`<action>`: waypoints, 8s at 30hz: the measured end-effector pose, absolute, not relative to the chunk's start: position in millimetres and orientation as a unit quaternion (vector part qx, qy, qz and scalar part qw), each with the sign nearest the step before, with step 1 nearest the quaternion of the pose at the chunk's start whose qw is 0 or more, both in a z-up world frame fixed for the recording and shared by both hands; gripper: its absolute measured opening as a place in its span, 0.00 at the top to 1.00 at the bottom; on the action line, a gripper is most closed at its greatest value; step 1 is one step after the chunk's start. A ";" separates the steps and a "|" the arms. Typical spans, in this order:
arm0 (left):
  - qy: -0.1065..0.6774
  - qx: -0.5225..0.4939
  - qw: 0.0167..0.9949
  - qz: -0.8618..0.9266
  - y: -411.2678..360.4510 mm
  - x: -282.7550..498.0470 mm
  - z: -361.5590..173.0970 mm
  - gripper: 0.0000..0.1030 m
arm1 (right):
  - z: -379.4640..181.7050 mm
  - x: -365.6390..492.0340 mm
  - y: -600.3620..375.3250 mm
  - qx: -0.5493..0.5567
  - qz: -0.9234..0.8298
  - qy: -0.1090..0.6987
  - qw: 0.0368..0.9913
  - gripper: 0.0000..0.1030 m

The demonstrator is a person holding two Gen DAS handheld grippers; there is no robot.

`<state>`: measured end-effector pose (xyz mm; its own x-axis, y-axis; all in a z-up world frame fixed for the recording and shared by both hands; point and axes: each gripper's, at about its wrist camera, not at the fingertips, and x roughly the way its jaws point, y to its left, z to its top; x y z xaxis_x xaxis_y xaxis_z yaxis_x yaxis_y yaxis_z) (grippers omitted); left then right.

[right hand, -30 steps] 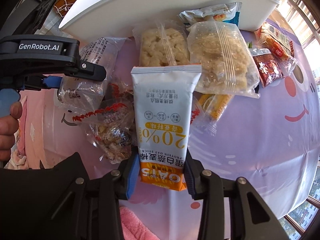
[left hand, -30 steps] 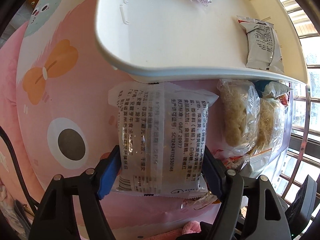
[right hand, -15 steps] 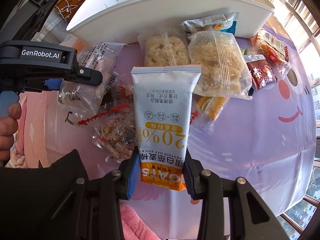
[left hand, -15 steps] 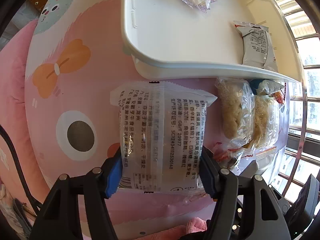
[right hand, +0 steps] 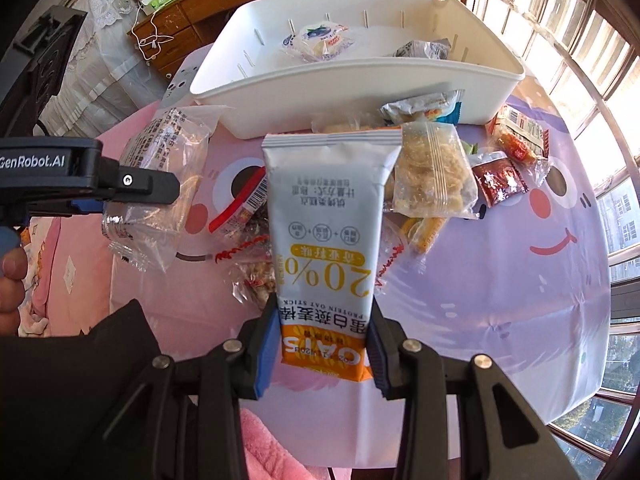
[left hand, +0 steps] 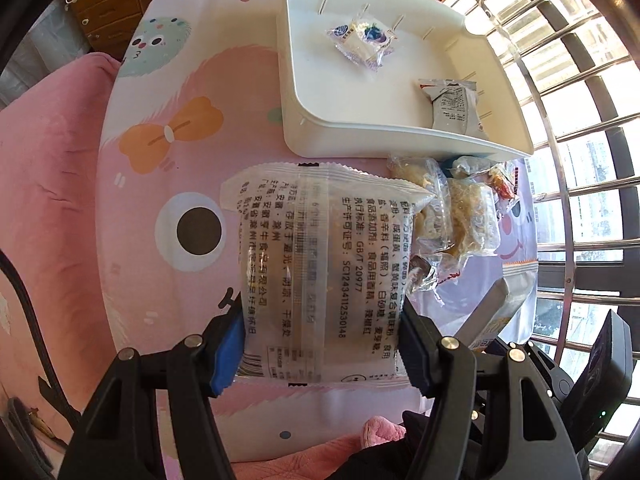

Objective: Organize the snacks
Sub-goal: 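Carry both snacks over the white basket and open both grippers, then withdraw both grippers from the basket toward the remaining snacks, then lower the left gripper onto the red-striped candy bag, then close the left gripper on the candy bag while the right grasps the red-wave clear bag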

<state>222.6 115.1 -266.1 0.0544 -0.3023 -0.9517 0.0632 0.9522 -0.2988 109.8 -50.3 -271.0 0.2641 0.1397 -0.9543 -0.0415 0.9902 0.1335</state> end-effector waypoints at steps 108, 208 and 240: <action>0.528 -0.143 0.824 -0.148 84.1 203.6 -177.1 0.25 | -196.8 189.1 -145.7 0.094 0.055 0.515 0.850 0.42; 0.801 -0.205 0.561 0.037 67.4 276.1 -398.0 0.26 | -345.8 120.8 -63.6 0.049 0.182 0.599 0.778 0.56; 0.782 -0.273 0.552 0.095 63.5 253.1 -423.6 0.62 | -335.5 117.4 -96.2 0.061 0.129 0.610 0.779 0.56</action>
